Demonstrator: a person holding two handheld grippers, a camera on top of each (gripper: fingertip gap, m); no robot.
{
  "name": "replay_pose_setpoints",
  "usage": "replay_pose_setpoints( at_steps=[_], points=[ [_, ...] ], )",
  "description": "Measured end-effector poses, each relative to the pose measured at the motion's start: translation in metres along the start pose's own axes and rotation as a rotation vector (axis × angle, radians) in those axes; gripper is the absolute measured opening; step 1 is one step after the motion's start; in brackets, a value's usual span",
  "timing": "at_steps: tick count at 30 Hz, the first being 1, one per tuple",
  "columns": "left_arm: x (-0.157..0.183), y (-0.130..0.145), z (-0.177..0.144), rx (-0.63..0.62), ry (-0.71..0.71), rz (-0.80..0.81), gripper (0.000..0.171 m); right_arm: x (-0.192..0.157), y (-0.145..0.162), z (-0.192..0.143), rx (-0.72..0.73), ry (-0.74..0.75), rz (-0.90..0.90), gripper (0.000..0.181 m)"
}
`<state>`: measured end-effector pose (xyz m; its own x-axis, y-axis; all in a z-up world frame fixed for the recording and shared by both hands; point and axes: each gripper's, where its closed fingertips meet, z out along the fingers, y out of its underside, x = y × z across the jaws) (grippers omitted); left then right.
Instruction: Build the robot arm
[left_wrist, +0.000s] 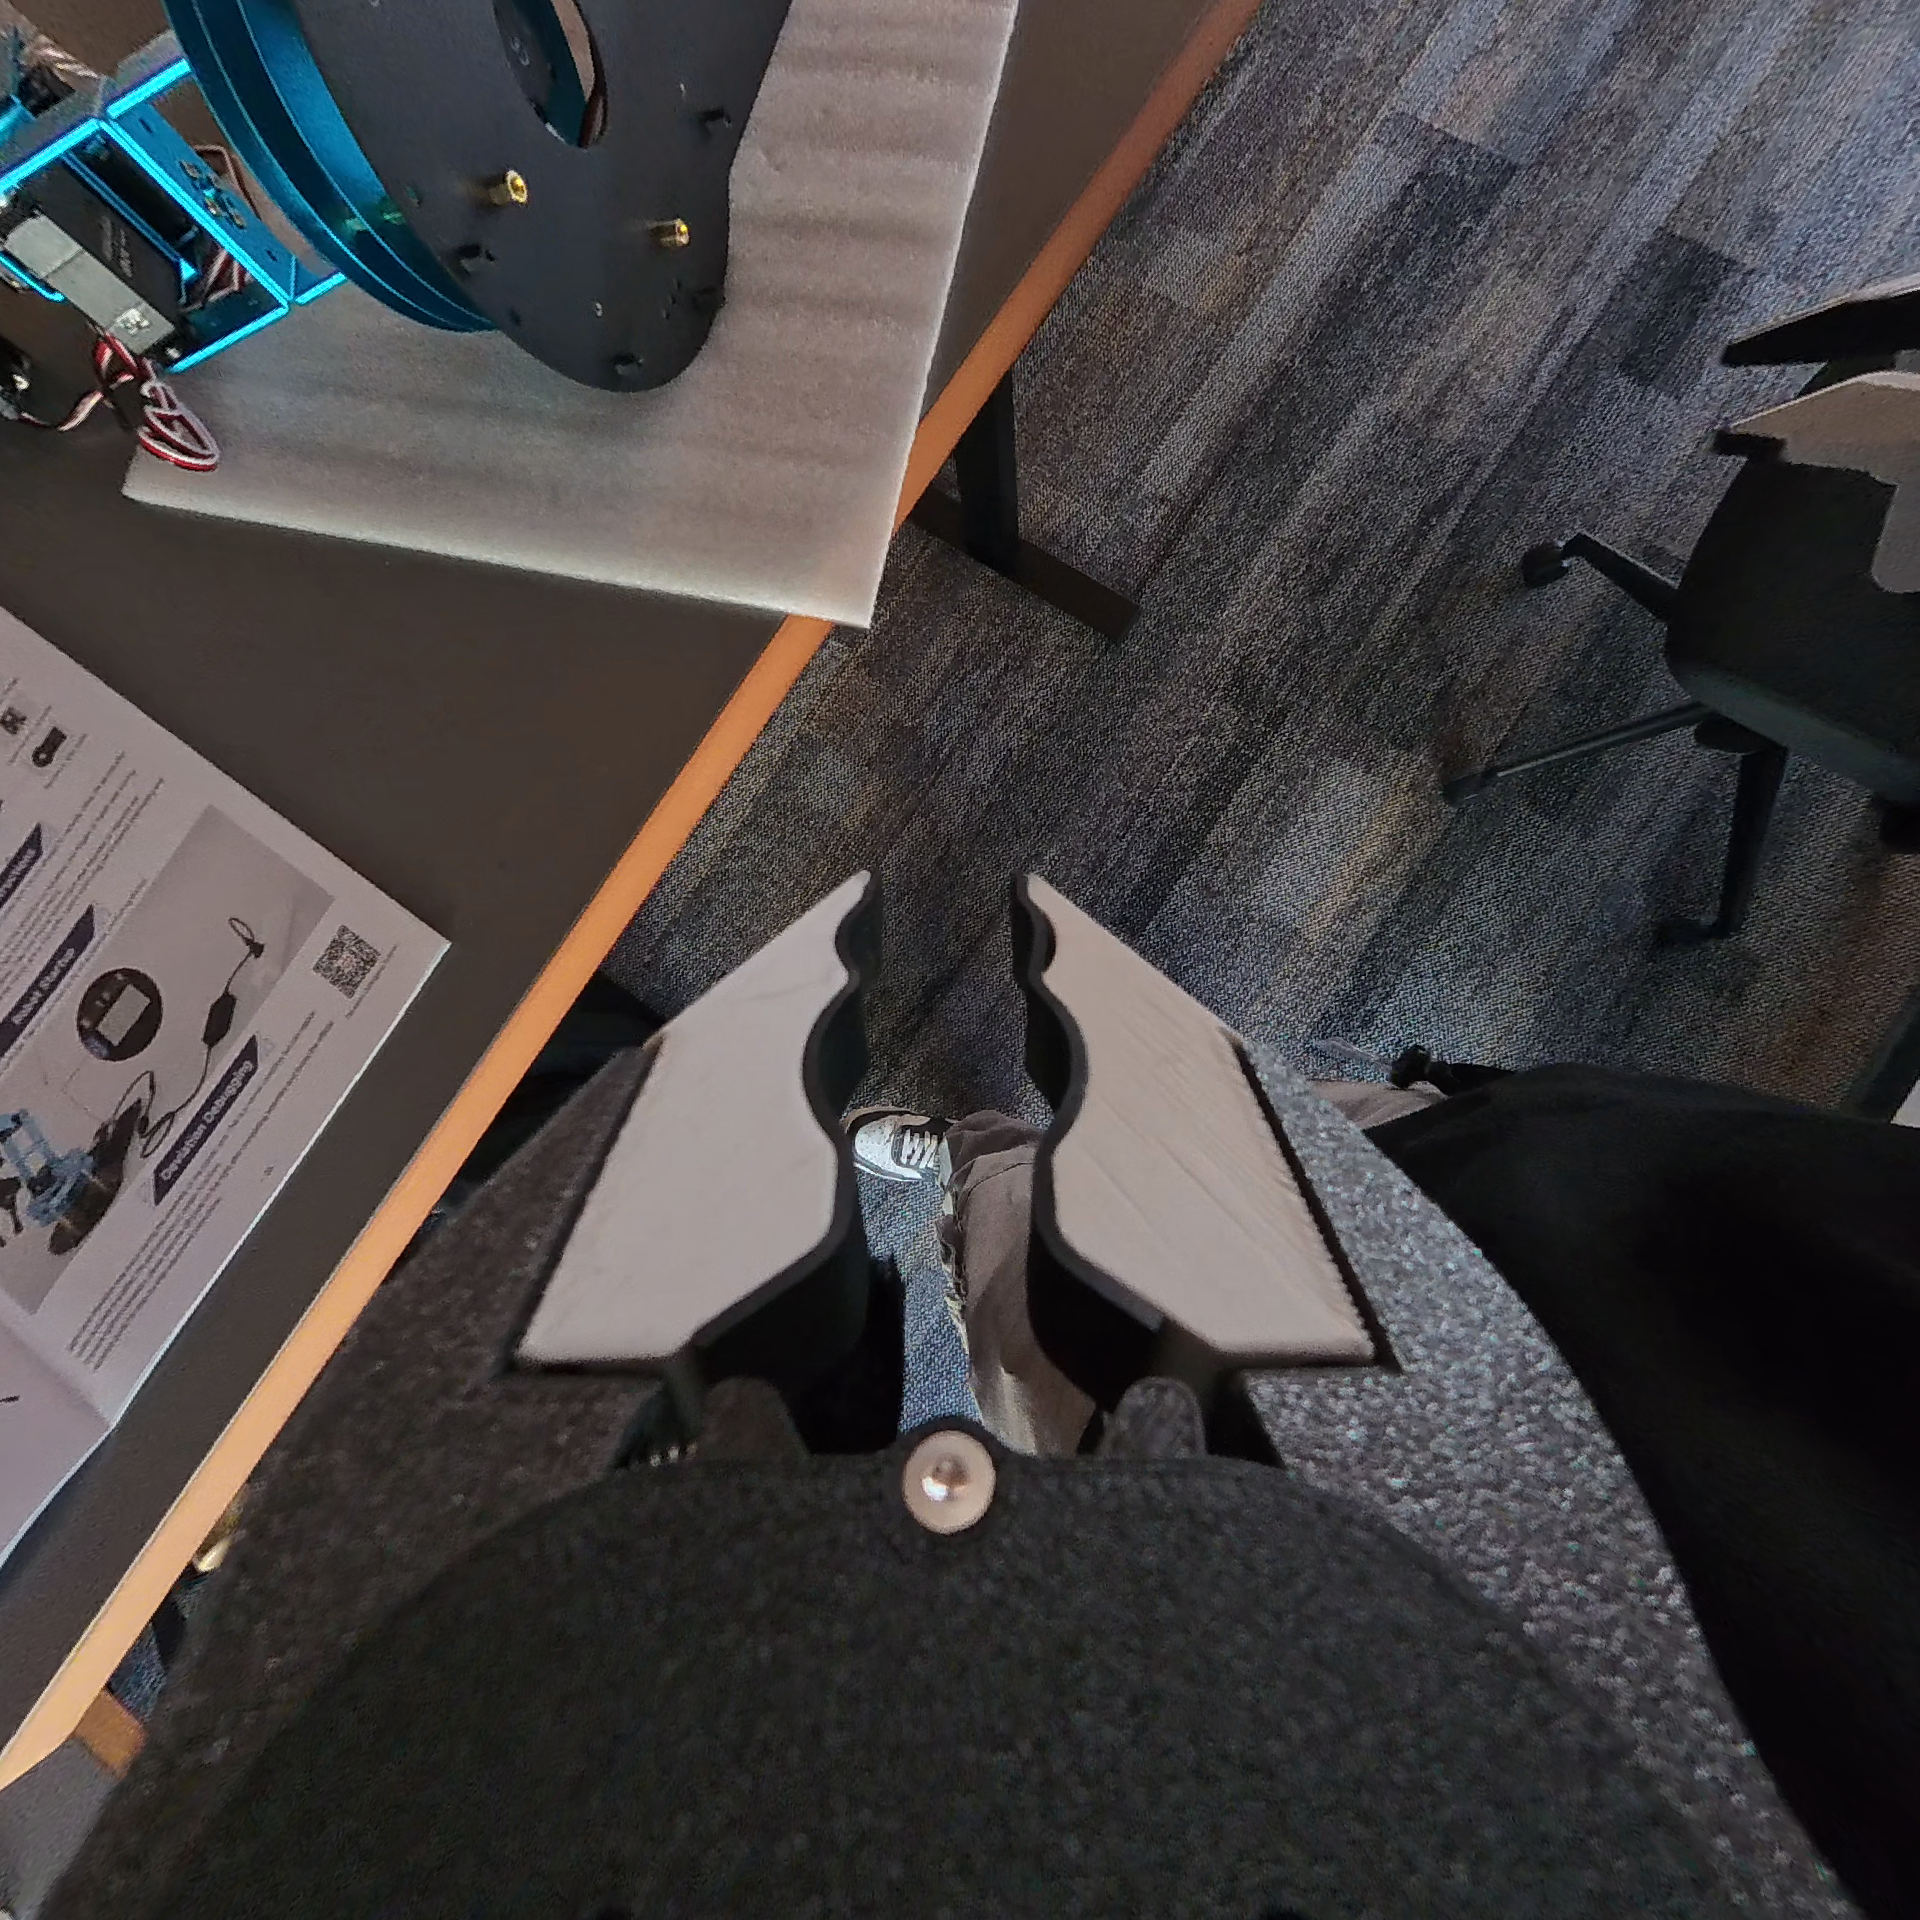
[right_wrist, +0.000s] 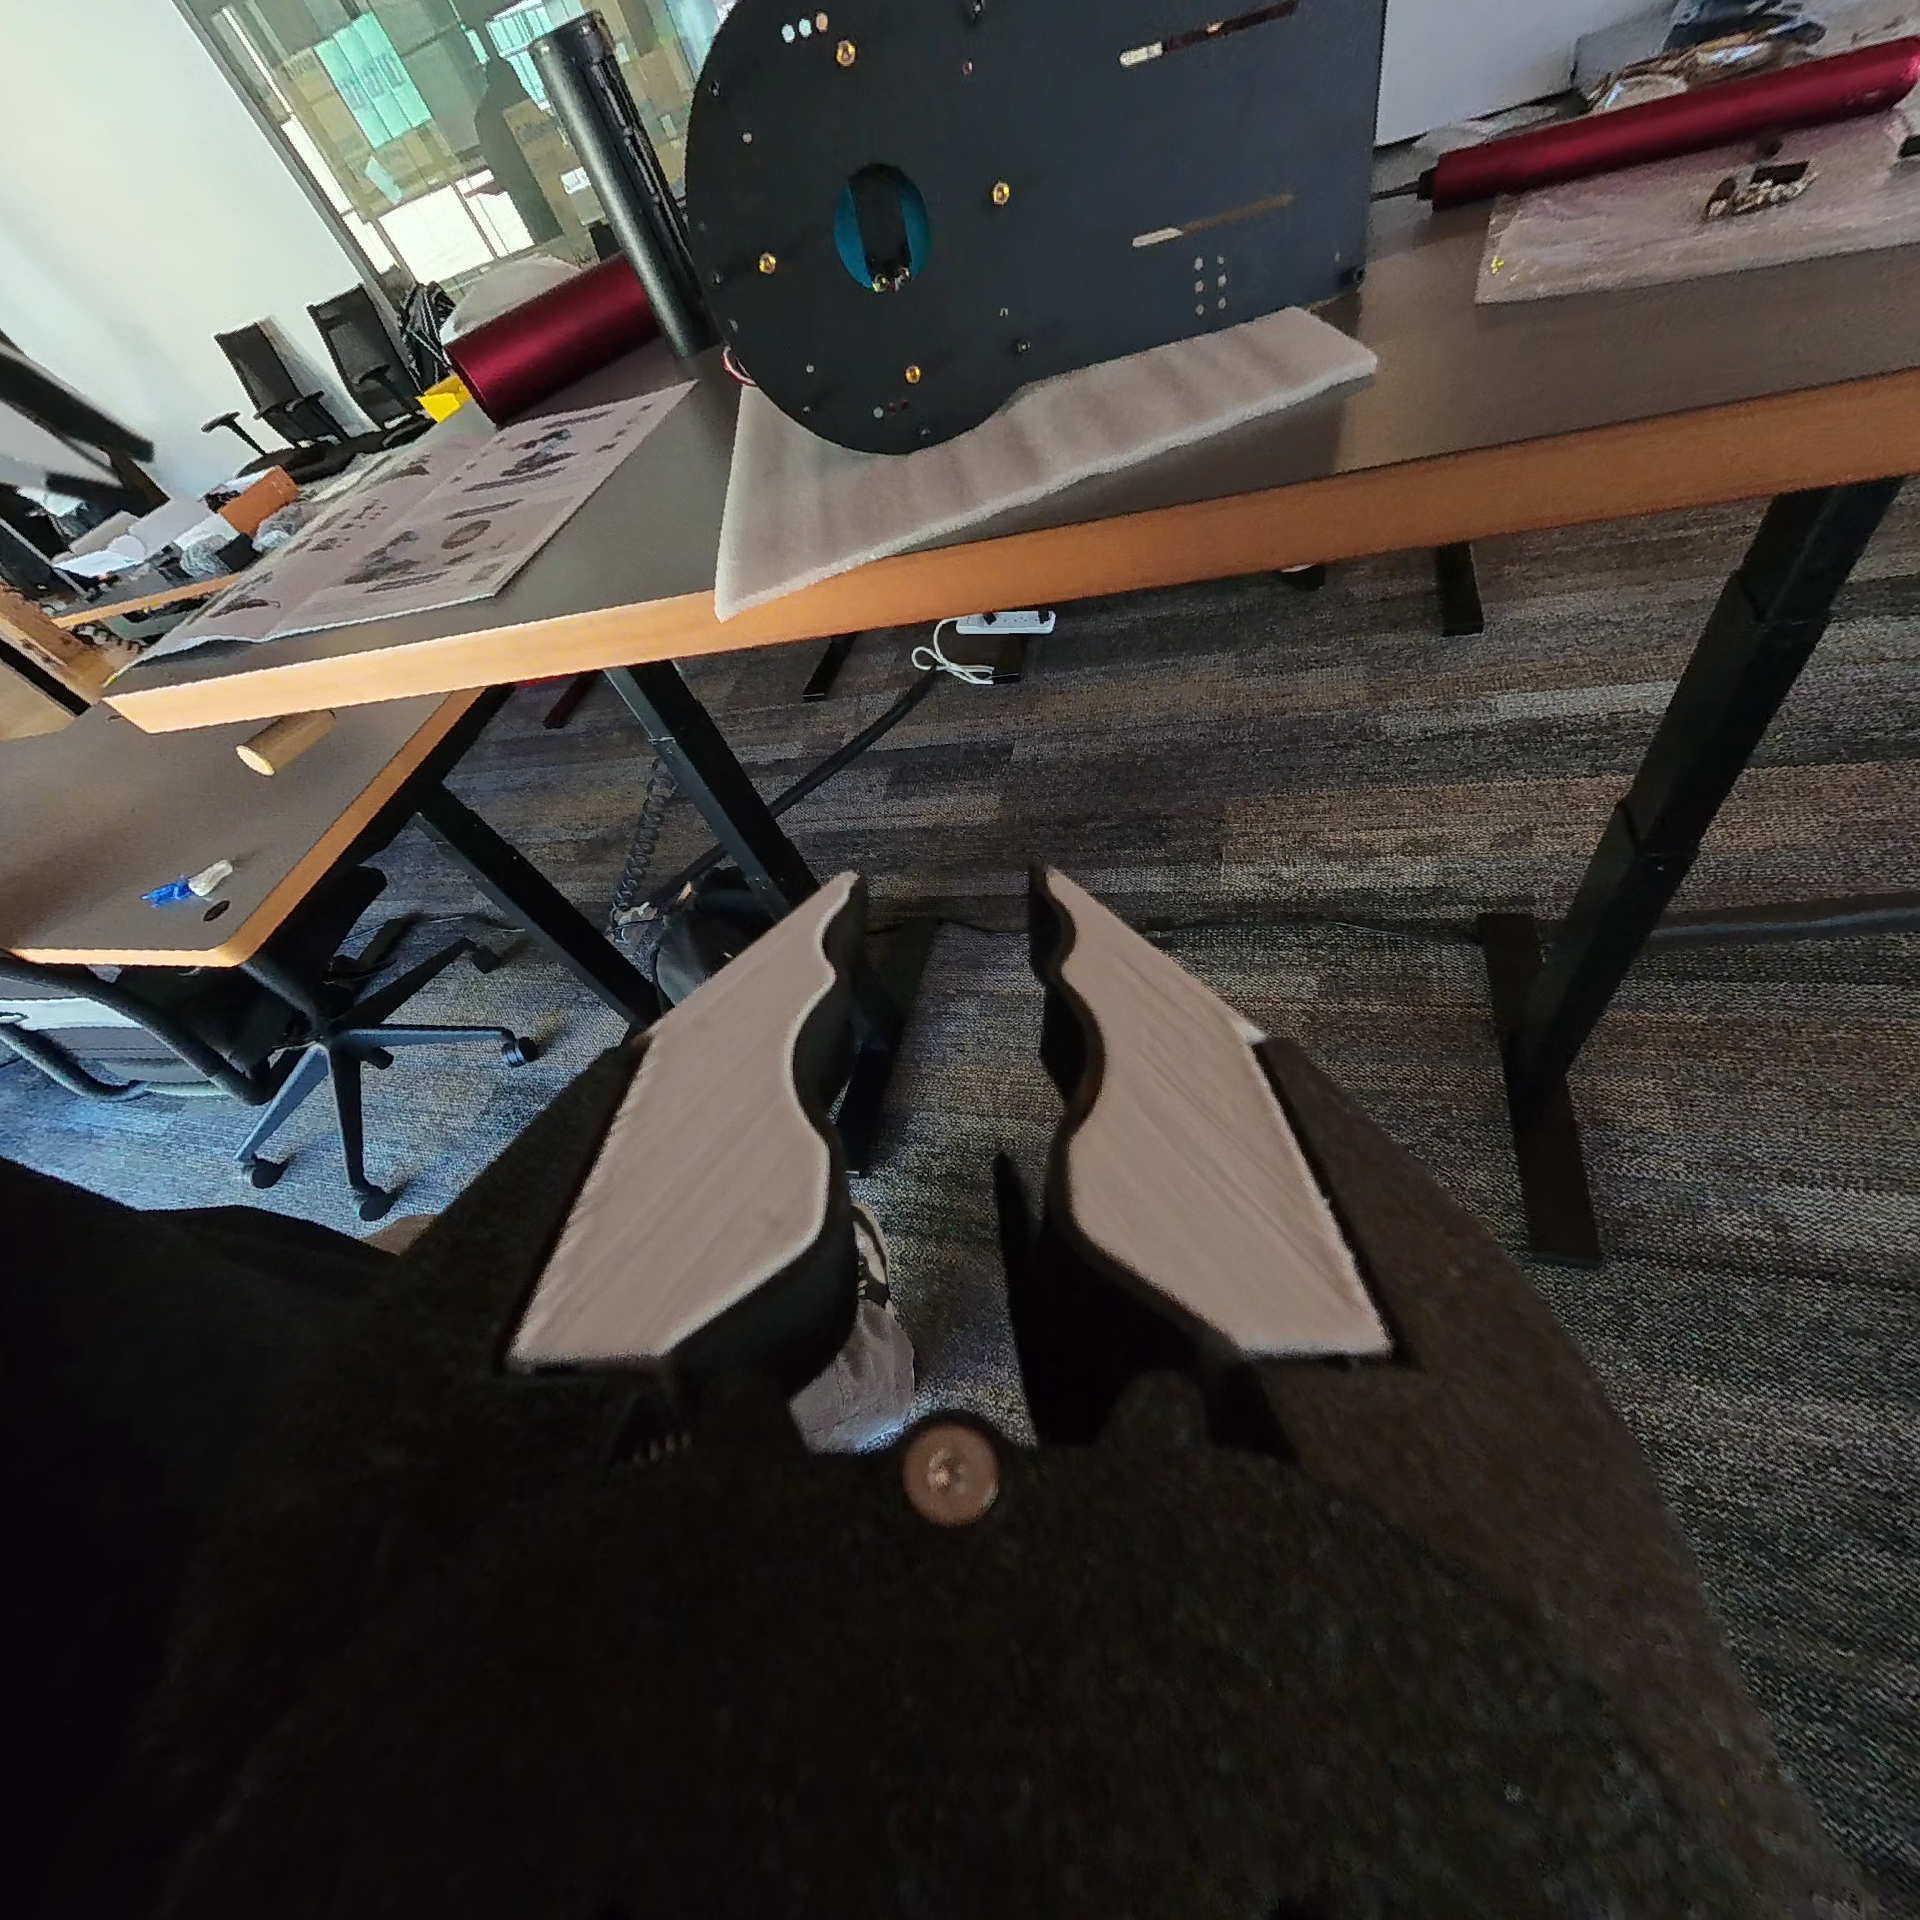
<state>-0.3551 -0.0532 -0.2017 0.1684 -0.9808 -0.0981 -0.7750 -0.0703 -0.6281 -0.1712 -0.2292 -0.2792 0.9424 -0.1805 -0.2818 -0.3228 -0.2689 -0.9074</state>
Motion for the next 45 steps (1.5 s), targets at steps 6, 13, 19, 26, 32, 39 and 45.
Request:
replay_pose_setpoints(
  at_steps=[6,13,19,26,32,39,45],
  points=[
    [-0.003,0.006,-0.003,-0.001,-0.006,-0.017,0.024,-0.001,0.002,0.0,-0.007,-0.007,0.007,0.03],
    [-0.004,0.011,-0.005,-0.002,-0.01,-0.023,0.024,-0.009,0.003,0.007,-0.022,-0.023,-0.007,0.03],
    [-0.007,0.015,-0.005,-0.004,-0.008,-0.035,0.024,-0.012,0.005,0.009,-0.03,-0.027,-0.008,0.03],
    [-0.008,0.018,-0.005,-0.006,-0.007,-0.04,0.024,-0.013,0.007,0.01,-0.035,-0.023,-0.004,0.03],
    [-0.011,0.02,-0.006,-0.007,-0.007,-0.042,0.024,-0.015,0.006,0.012,-0.037,-0.024,-0.007,0.03],
    [-0.016,0.021,-0.006,-0.005,-0.008,-0.043,0.024,-0.018,0.005,0.017,-0.038,-0.027,-0.01,0.03],
    [-0.022,0.024,-0.006,-0.007,-0.01,-0.053,0.024,-0.02,0.004,0.021,-0.041,-0.026,-0.009,0.03]
  ],
)
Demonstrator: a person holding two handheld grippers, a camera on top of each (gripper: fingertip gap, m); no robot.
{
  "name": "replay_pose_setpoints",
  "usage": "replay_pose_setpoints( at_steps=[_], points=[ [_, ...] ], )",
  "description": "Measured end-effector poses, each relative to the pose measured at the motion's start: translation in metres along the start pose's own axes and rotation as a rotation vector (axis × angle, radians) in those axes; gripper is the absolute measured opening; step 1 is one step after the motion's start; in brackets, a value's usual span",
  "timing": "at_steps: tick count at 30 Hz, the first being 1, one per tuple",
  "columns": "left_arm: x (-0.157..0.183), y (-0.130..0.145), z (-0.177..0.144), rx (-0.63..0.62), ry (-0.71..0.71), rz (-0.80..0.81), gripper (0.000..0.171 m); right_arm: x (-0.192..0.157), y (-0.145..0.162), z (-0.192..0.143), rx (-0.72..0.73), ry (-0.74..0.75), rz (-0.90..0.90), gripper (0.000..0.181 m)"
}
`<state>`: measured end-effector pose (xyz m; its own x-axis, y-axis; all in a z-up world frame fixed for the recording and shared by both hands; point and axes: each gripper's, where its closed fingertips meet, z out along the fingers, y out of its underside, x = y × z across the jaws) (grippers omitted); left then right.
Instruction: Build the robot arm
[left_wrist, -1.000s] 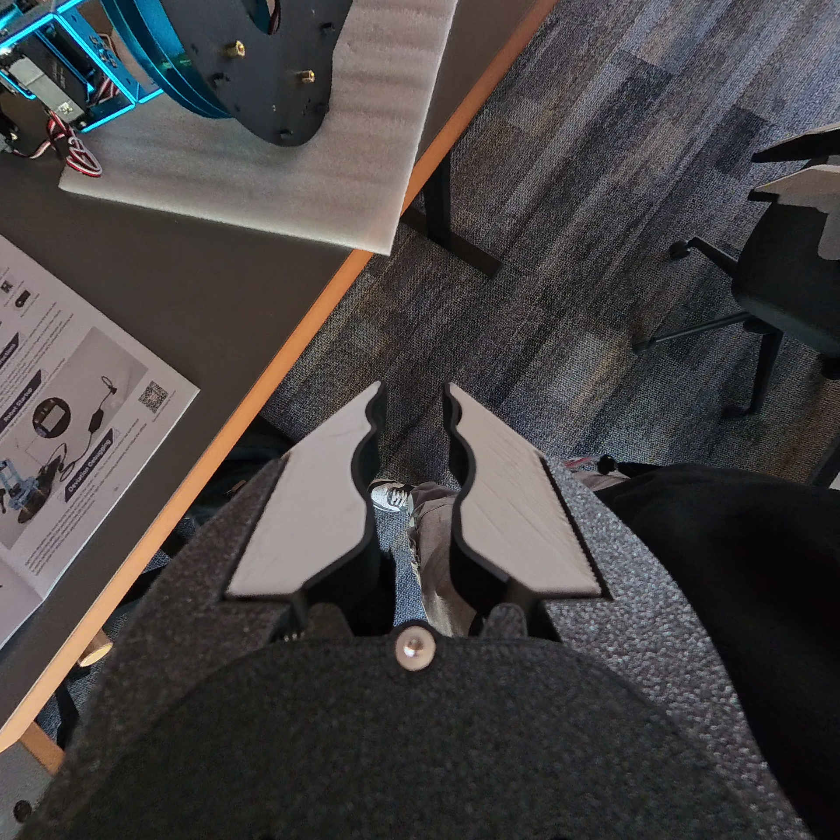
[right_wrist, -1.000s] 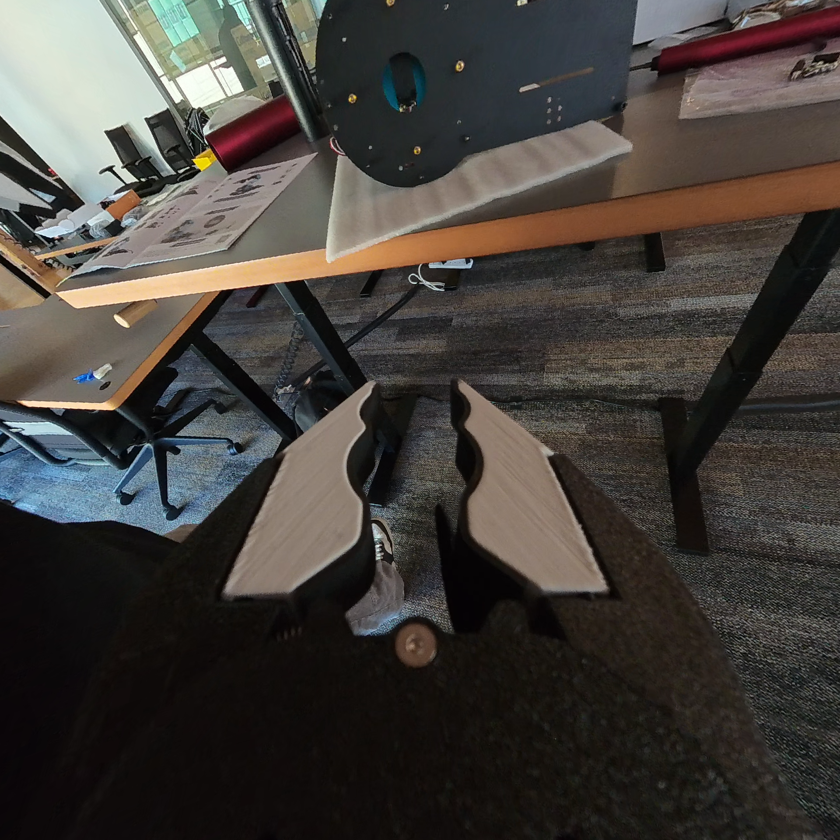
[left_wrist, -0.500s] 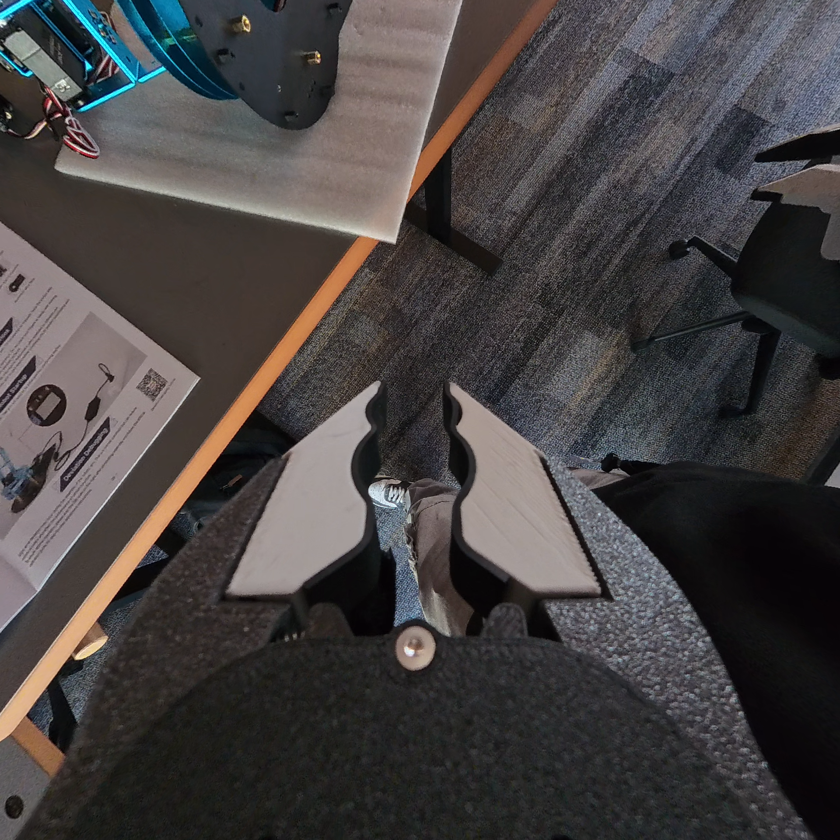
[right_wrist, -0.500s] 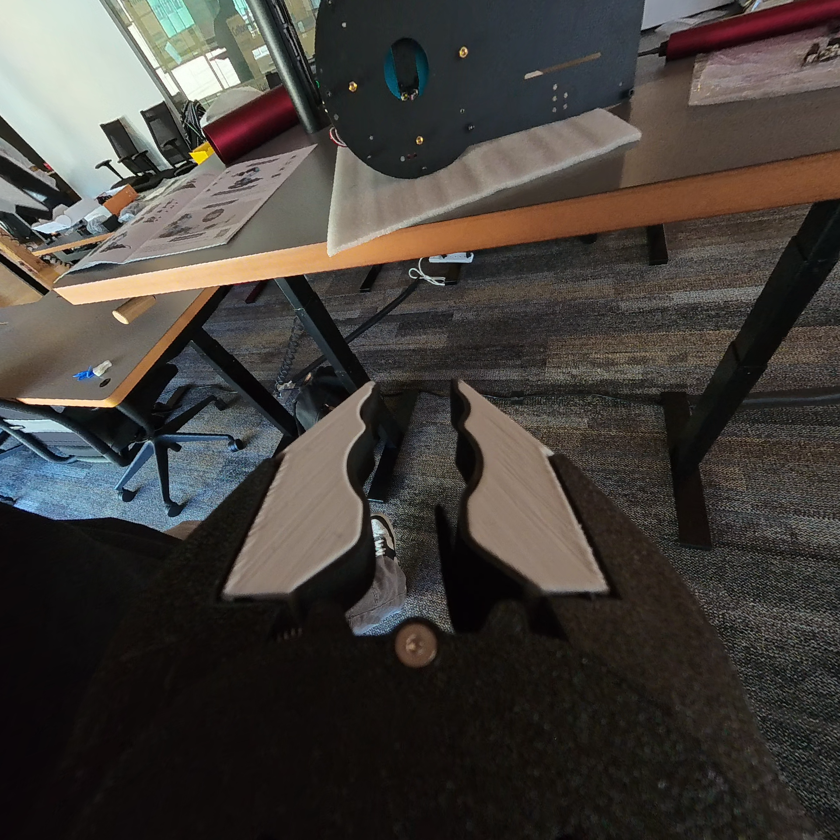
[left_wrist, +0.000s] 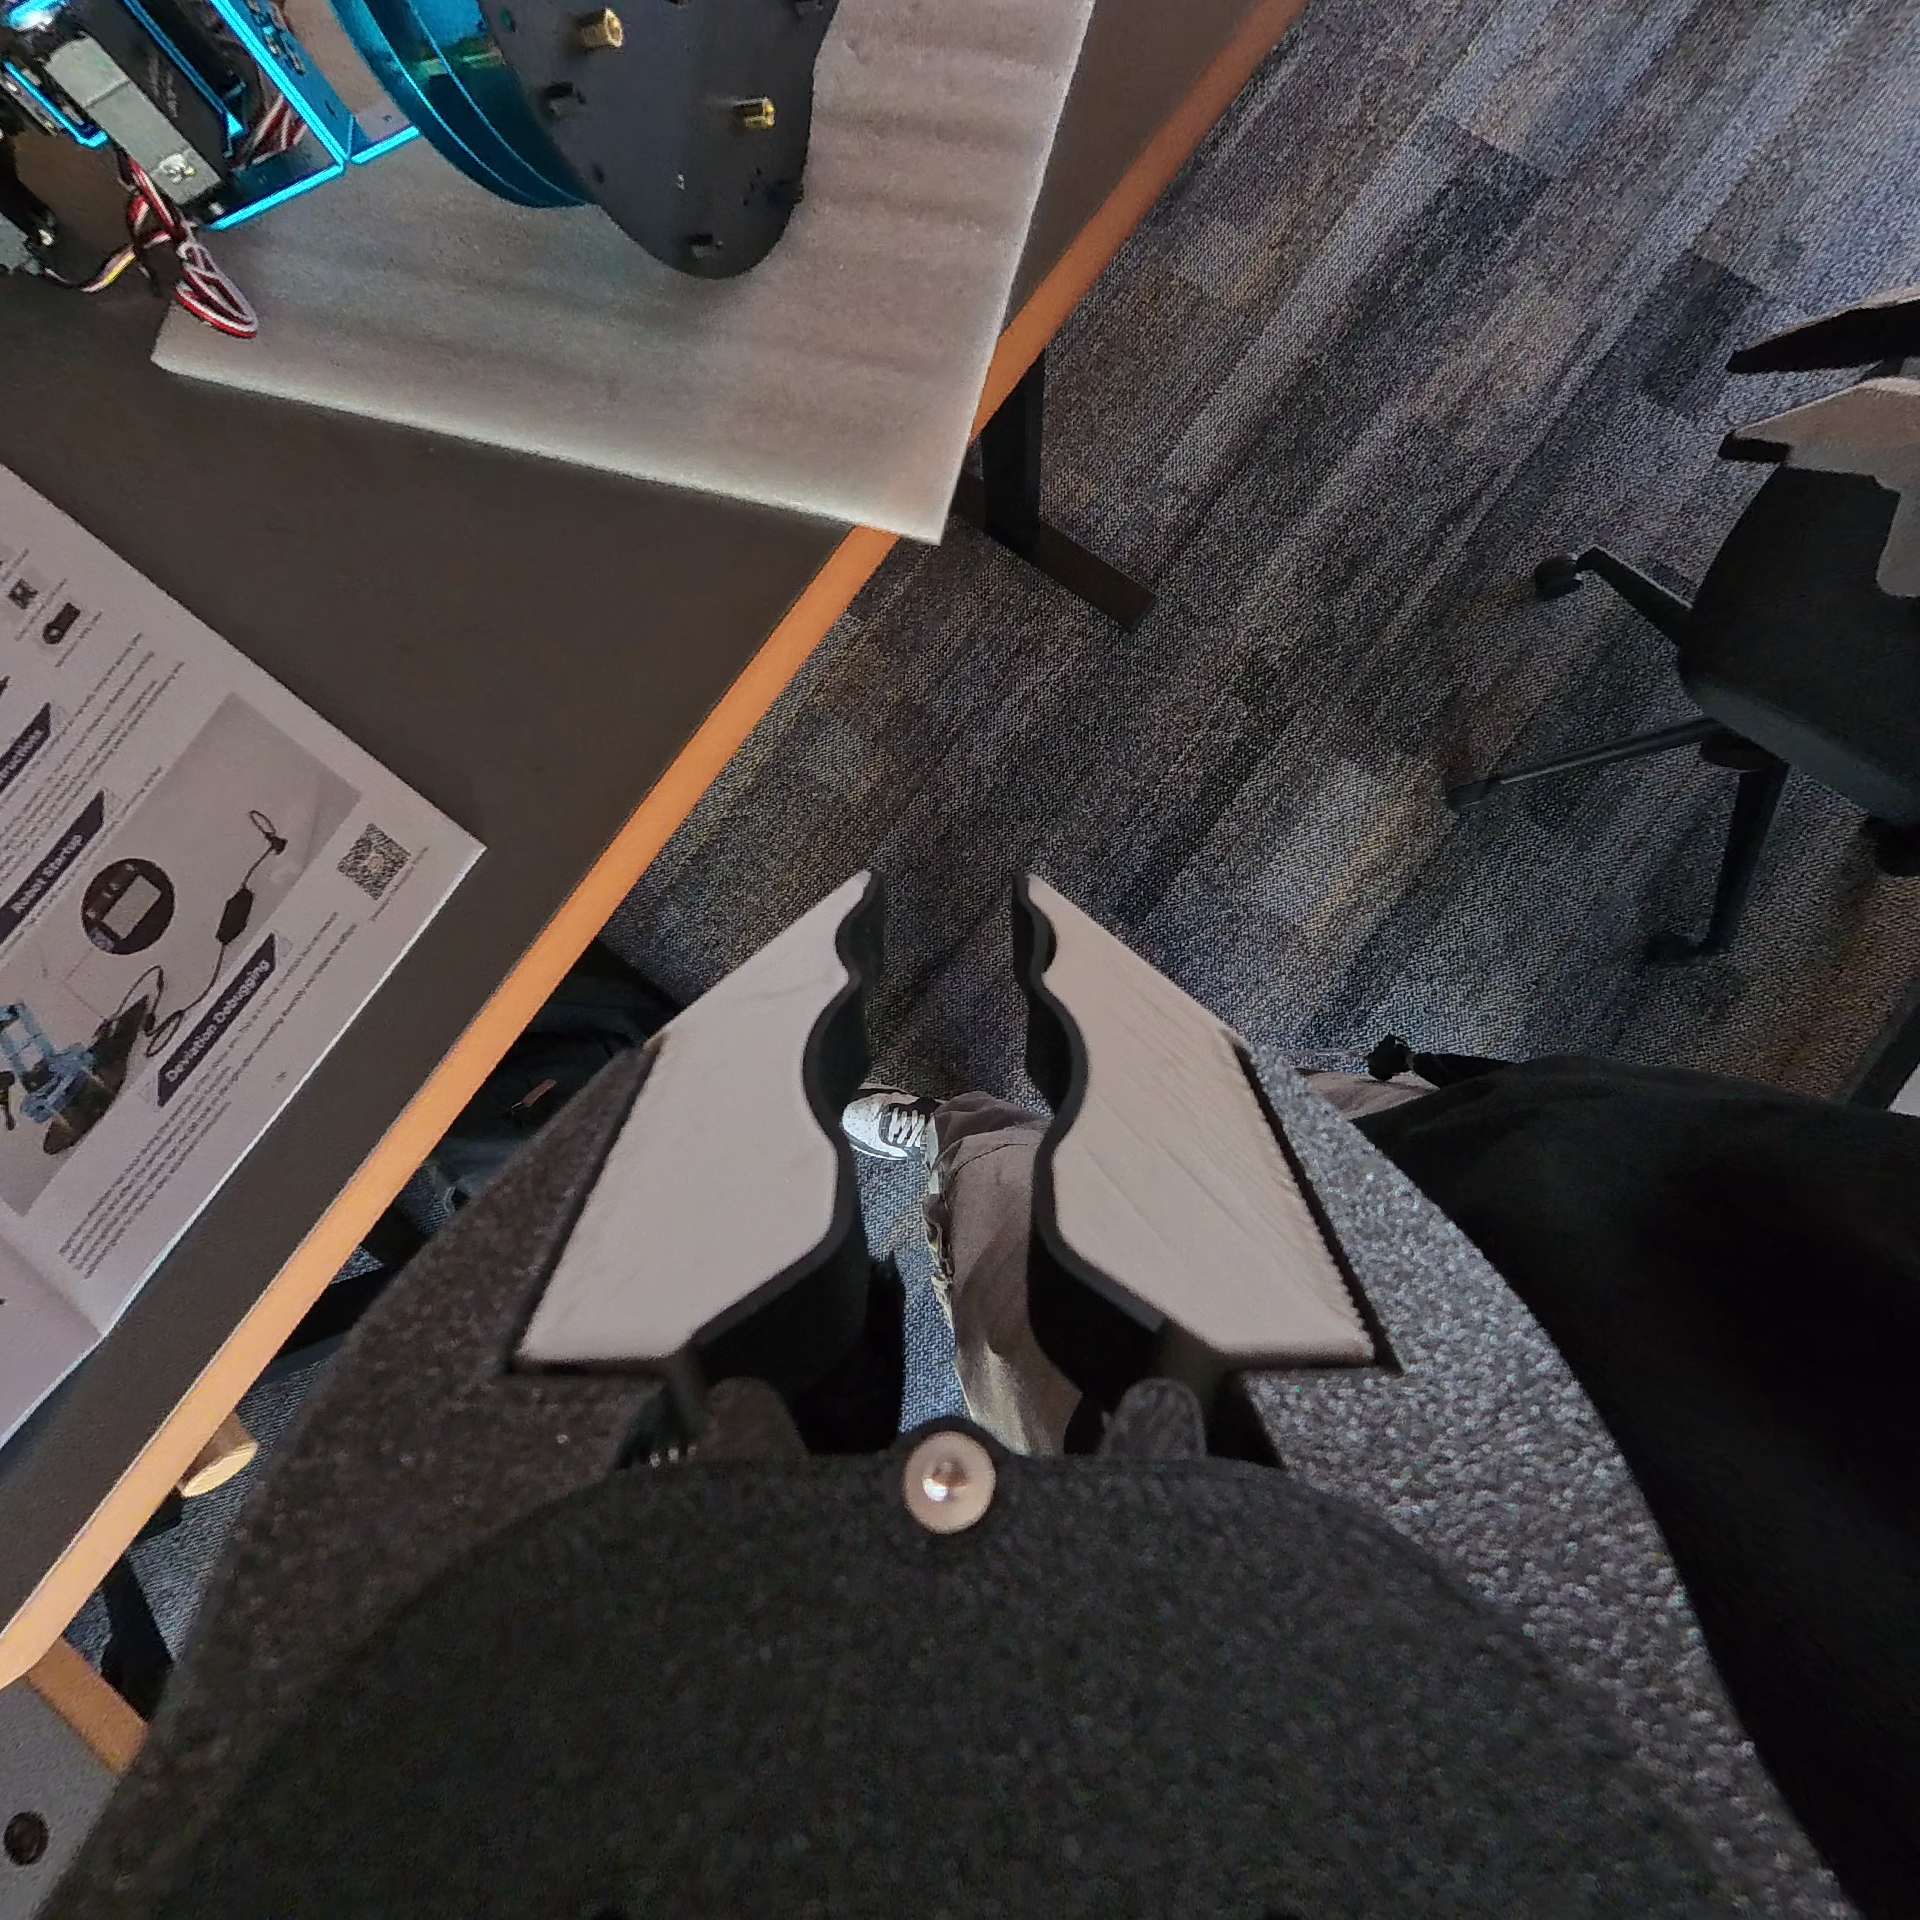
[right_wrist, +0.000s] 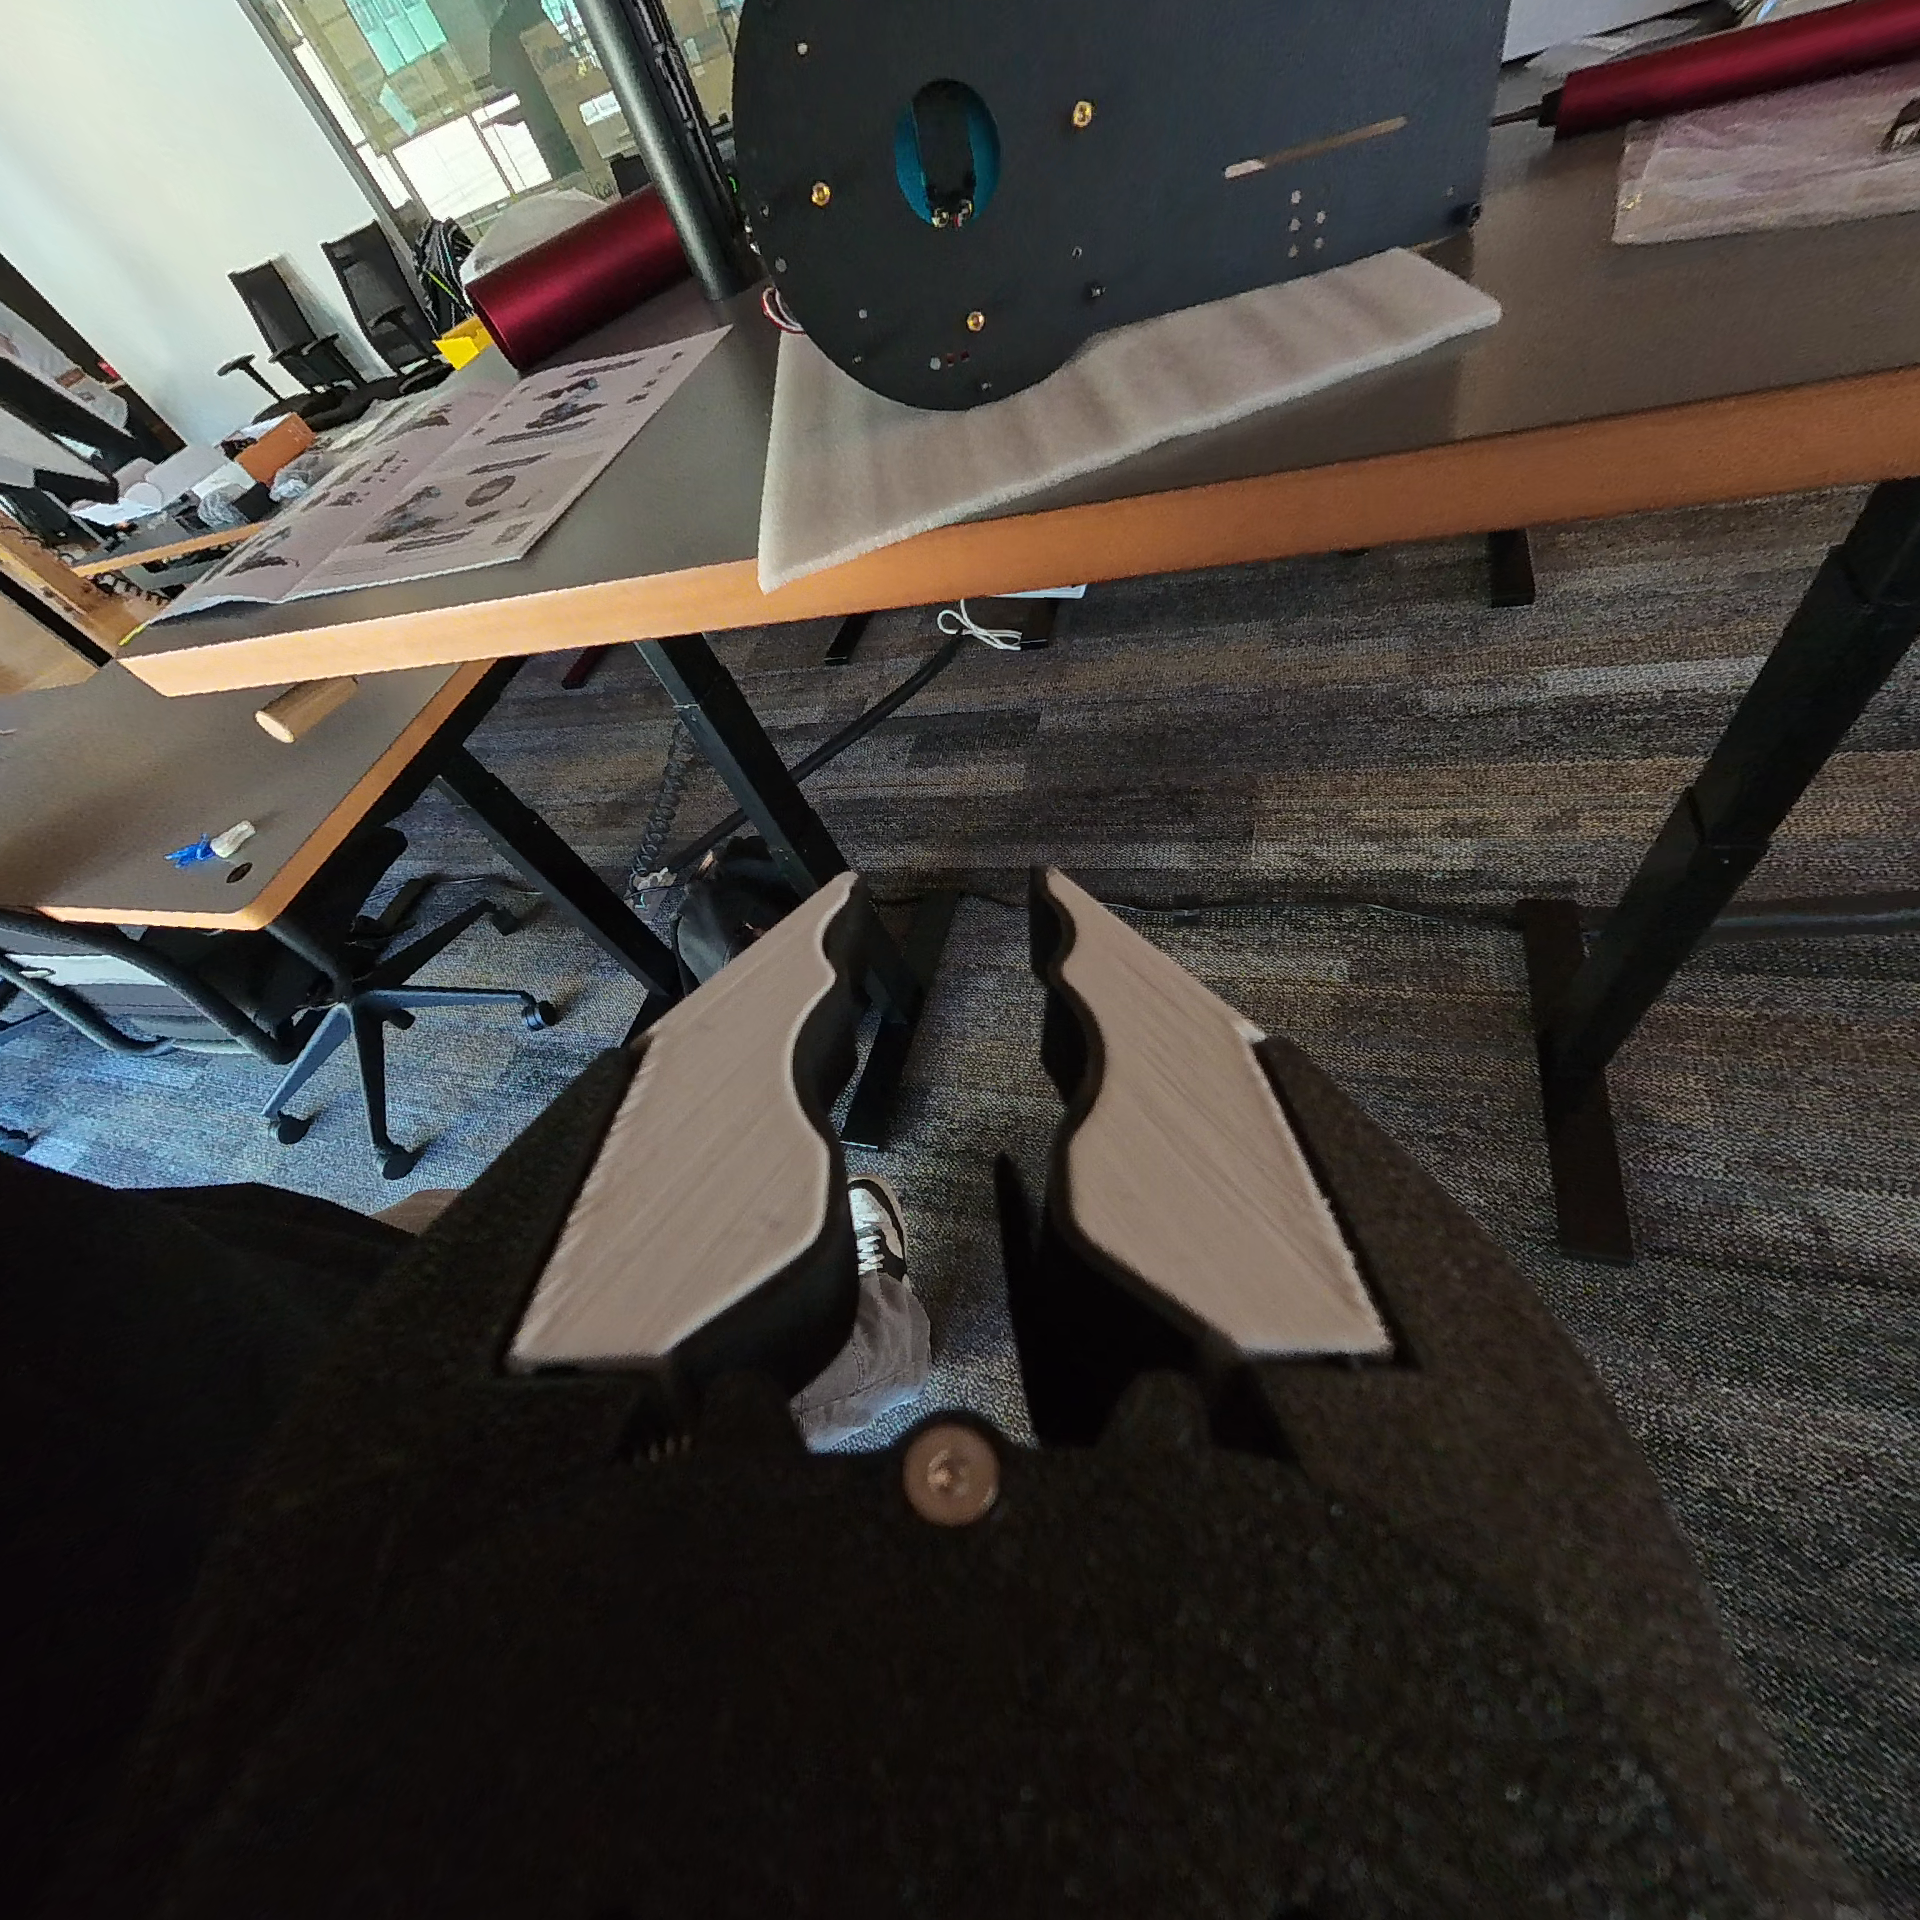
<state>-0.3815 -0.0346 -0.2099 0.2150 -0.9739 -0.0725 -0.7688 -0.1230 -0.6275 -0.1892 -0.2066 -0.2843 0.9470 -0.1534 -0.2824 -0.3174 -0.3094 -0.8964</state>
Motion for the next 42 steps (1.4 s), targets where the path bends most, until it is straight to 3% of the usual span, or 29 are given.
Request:
replay_pose_setpoints(
  at_steps=[14,22,30,39,42],
  points=[
    [-0.018,0.006,0.004,-0.005,0.004,-0.019,0.024,-0.007,-0.007,0.02,-0.016,-0.01,-0.012,0.03],
    [-0.06,0.014,0.003,0.034,-0.02,-0.091,0.023,-0.012,-0.062,0.058,0.005,-0.033,-0.11,0.03],
    [-0.158,0.042,-0.004,0.127,-0.1,-0.296,0.023,-0.061,-0.095,0.131,-0.066,-0.163,-0.16,0.029],
    [-0.33,0.093,-0.011,0.234,-0.223,-0.547,0.023,-0.167,-0.121,0.257,-0.137,-0.303,-0.172,0.024],
    [-0.379,0.107,-0.011,0.247,-0.228,-0.606,0.023,-0.19,-0.135,0.3,-0.107,-0.29,-0.138,0.021]
  ],
)
